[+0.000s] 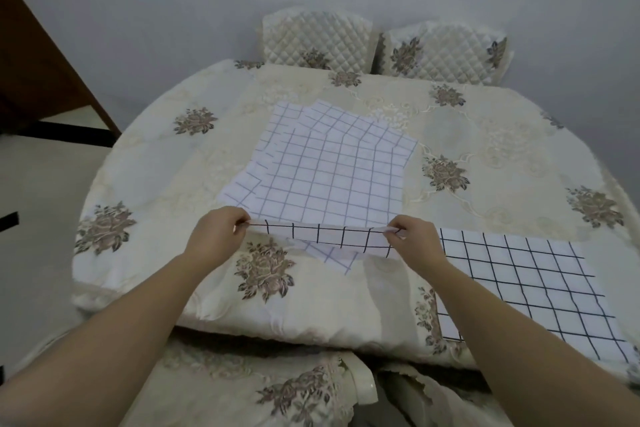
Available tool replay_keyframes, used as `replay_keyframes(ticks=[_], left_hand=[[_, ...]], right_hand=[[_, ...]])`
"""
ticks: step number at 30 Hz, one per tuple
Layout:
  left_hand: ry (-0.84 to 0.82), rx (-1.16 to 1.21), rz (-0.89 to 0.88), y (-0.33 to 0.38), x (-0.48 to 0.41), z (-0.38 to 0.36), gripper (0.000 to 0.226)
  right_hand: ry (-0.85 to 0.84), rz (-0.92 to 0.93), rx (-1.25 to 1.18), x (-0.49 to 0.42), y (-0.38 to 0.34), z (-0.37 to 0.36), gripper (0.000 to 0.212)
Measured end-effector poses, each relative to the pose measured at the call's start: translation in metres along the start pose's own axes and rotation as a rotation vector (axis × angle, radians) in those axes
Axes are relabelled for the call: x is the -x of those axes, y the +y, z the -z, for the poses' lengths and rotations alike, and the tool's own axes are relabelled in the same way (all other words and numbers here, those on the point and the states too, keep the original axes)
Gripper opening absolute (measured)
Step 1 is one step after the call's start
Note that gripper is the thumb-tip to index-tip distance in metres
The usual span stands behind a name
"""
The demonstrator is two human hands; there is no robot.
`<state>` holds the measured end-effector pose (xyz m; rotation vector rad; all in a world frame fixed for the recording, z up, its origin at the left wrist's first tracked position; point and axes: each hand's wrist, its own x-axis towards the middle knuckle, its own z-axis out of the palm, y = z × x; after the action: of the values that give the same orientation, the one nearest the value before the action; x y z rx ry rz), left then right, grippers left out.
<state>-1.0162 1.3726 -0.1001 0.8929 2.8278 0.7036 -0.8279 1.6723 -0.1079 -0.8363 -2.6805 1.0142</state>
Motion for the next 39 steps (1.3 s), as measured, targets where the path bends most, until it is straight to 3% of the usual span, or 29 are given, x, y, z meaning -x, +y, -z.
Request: replay_keyframes(ticks=[6,11,21,31,35,39], left_hand=[[0.064,0.082,0.129,-0.015,0.006,0.008,0.01],[0.174,0.317,0.228,0.0,0.002,0.019,0.007],[0.284,0.679,0.256,0.027,-0.011,0.054,0.005],[0.263,0.757,0.303,-0.031,-0.003,0.077,0.014],[0.251,0.762,0.29,-0.059,-0.009,0.088,0.015],[0.207,0.744,0.259,-0.086,-0.009,0.104,0.003]], right_hand=[[0.033,-0.1,-0.151,-0.003,-0.001,0.013,0.012],[0.084,-0.162,-0.319,-0.002,0.001,0.023,0.008],[0.134,-0.15,-0.53,-0.007,-0.006,0.037,0.013],[0.146,-0.152,-0.613,-0.003,-0.047,0.007,0.018],[0.211,-0.187,-0.607,0.0,-0.07,-0.013,0.04],[0.265,-0.224,-0.644,0.013,-0.093,-0.04,0.046]])
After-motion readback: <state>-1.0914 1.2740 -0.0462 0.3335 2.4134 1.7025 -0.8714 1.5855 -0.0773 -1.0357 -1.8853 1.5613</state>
